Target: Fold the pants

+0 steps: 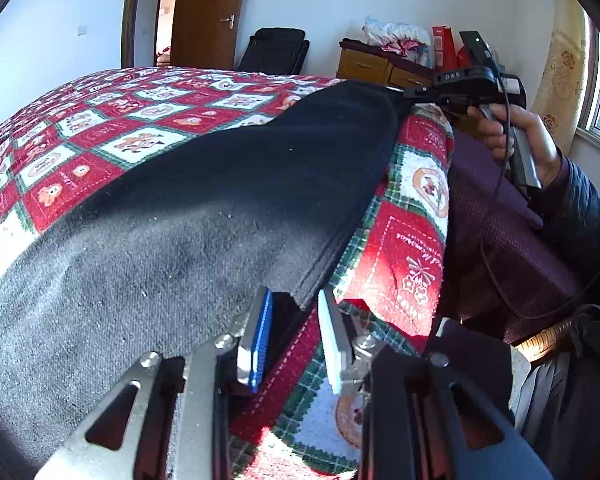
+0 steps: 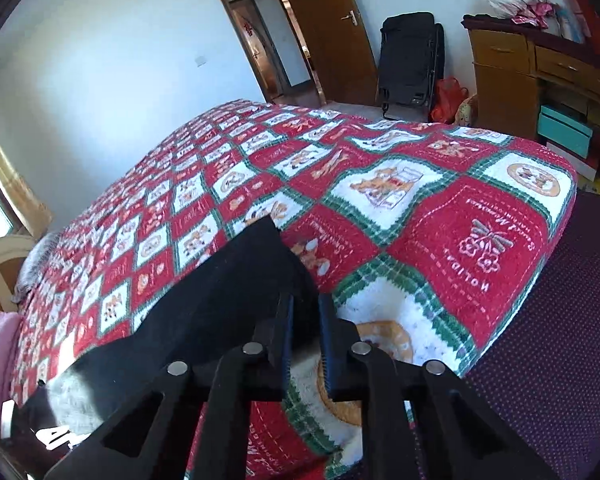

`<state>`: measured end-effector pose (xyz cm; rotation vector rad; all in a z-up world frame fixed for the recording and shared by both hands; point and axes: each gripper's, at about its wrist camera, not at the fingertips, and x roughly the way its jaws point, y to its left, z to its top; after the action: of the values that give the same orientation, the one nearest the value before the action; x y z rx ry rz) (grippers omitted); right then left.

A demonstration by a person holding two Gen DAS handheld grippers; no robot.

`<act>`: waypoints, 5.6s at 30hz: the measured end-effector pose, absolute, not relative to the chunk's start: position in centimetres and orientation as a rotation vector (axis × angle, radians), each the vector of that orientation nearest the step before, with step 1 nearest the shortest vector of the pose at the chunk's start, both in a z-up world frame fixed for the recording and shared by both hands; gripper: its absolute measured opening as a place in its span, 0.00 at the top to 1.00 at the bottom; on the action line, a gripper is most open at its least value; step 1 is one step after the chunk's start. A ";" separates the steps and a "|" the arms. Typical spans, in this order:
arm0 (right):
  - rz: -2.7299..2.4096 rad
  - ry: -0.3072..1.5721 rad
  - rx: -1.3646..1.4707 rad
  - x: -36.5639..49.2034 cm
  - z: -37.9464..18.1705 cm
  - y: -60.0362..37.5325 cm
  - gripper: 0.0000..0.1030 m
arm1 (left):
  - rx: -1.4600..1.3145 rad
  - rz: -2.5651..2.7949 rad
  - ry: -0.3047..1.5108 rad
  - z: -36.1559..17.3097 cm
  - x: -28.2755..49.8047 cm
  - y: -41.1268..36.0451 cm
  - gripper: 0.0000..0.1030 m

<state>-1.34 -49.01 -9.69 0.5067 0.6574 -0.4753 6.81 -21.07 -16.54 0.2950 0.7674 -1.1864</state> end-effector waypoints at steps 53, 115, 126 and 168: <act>0.549 1.032 0.280 22.4 -11.8 -8.1 0.59 | 0.090 -0.436 0.712 -17.5 11.6 0.1 0.06; 0.193 0.970 0.279 12.6 -11.9 -23.6 0.56 | 0.110 -0.351 0.650 -17.8 11.4 4.1 0.00; 0.017 0.930 0.295 7.6 -13.9 -31.9 0.55 | 0.107 -0.297 0.665 -17.1 11.0 3.3 0.00; -0.108 0.825 0.586 3.2 -11.1 -52.2 0.48 | -0.002 -0.014 0.647 -17.7 12.5 12.9 0.00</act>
<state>3.17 -52.23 -11.07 0.5862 0.8254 -0.1080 12.53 12.88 -17.69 -0.0016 0.6473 -0.0142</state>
